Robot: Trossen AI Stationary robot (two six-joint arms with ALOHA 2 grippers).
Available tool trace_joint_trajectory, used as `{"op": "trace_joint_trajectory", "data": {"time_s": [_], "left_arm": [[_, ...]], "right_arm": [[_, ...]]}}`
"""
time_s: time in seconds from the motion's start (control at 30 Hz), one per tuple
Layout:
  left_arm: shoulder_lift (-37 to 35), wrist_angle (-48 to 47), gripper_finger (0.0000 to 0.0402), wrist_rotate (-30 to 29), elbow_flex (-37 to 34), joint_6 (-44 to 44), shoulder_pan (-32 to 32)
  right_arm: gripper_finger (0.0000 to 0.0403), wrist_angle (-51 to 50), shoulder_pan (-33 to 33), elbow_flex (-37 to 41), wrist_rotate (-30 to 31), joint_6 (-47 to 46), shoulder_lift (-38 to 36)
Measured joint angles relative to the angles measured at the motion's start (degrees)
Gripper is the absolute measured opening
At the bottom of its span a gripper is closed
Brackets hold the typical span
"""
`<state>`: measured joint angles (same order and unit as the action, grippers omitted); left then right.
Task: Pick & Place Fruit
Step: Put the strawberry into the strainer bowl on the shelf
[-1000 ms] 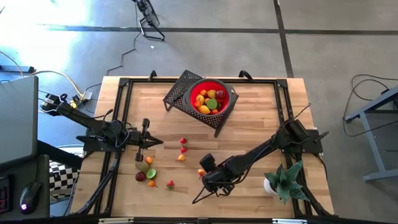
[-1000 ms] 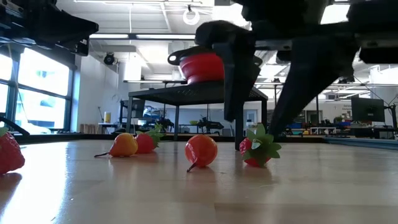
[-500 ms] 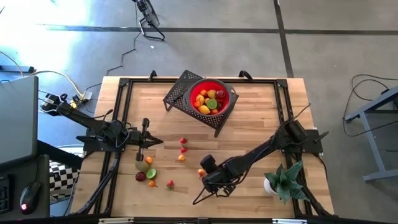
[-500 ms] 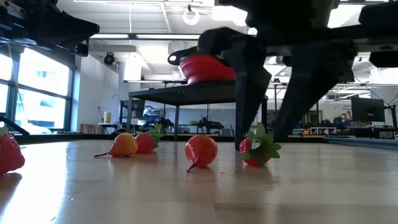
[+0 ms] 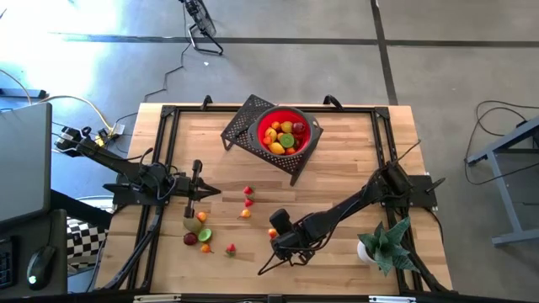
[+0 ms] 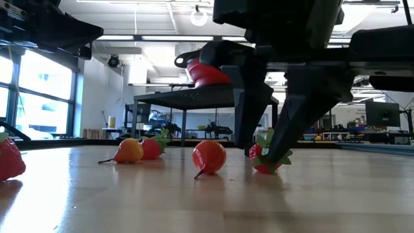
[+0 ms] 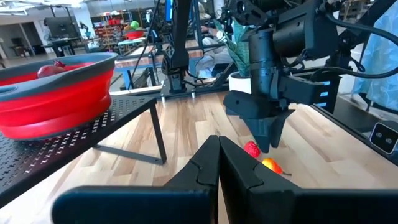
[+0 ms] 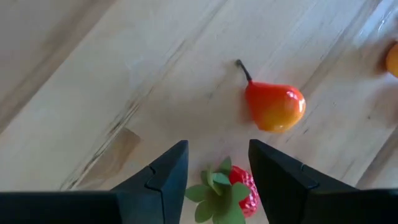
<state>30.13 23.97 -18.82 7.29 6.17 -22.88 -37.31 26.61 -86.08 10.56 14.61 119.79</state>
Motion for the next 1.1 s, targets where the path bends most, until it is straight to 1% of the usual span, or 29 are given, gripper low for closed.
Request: {"op": "trace_joint_trajectory", "data": {"time_s": [0.47, 1.1], "left_arm": [[0.00, -0.11, 0.0000, -0.16, 0.00, -0.02, 0.00], [0.00, -0.11, 0.0000, -0.16, 0.00, -0.02, 0.00]], "right_arm": [[0.0102, -1.54, -0.15, 0.00, -0.21, -1.31, 0.00], [0.0039, -1.49, -0.15, 0.00, -0.03, -1.33, 0.00]]}}
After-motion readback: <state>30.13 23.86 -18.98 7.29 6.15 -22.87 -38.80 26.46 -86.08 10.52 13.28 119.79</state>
